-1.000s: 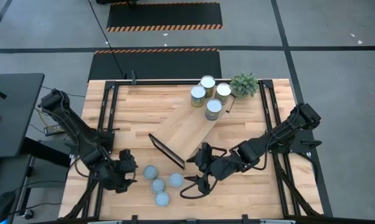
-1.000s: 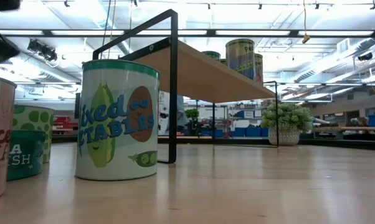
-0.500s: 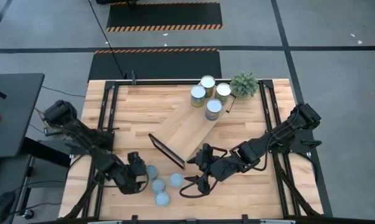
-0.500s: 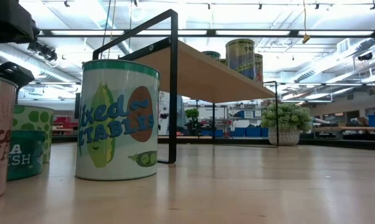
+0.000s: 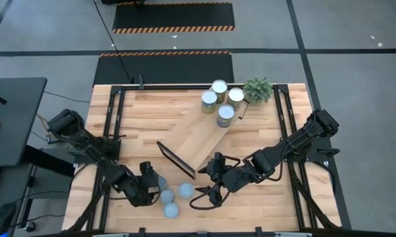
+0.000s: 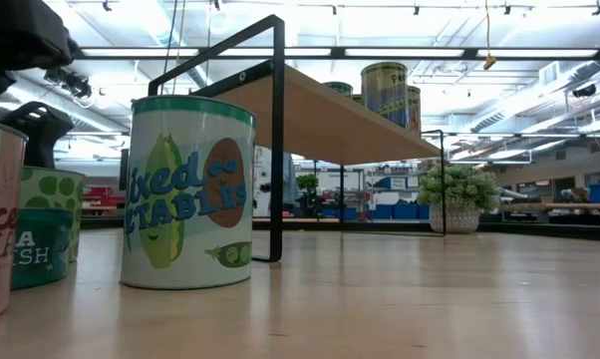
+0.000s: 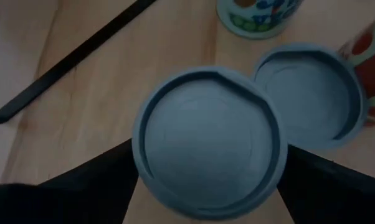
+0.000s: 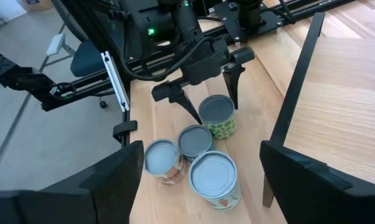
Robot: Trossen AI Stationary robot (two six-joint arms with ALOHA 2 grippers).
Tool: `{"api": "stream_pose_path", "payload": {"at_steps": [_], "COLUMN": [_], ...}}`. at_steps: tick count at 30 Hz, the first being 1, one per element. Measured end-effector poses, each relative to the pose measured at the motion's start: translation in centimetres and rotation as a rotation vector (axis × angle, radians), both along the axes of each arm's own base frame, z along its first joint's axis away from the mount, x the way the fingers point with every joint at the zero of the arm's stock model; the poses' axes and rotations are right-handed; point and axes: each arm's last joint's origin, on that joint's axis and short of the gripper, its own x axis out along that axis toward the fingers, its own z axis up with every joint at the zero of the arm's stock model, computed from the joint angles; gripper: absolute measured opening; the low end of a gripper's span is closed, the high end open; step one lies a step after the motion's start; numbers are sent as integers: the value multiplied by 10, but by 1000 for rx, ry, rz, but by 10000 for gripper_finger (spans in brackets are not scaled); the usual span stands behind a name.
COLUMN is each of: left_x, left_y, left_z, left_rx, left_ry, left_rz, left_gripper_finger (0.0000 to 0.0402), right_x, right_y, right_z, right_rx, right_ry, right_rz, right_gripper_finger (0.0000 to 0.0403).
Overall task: Pick and place cans onto a shelf
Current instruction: Put the canned green peas on the shelf
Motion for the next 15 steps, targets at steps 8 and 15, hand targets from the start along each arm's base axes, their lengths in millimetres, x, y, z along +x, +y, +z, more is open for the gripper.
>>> {"api": "stream_pose_path", "payload": {"at_steps": [8,15], "left_x": [3,-8], "left_y": [3,6], "left_z": [0,17], "left_rx": [-36,-112], "left_ry": [8,59], "left_rz": [33,-21], "left_gripper_finger": [279,276], "right_x": [-1,-1], "right_y": [0,0], "right_z": [-1,-1], "right_rx": [3,0], "right_ry": [7,13], "right_rz": [-2,-2], "right_gripper_finger": [327,327]}}
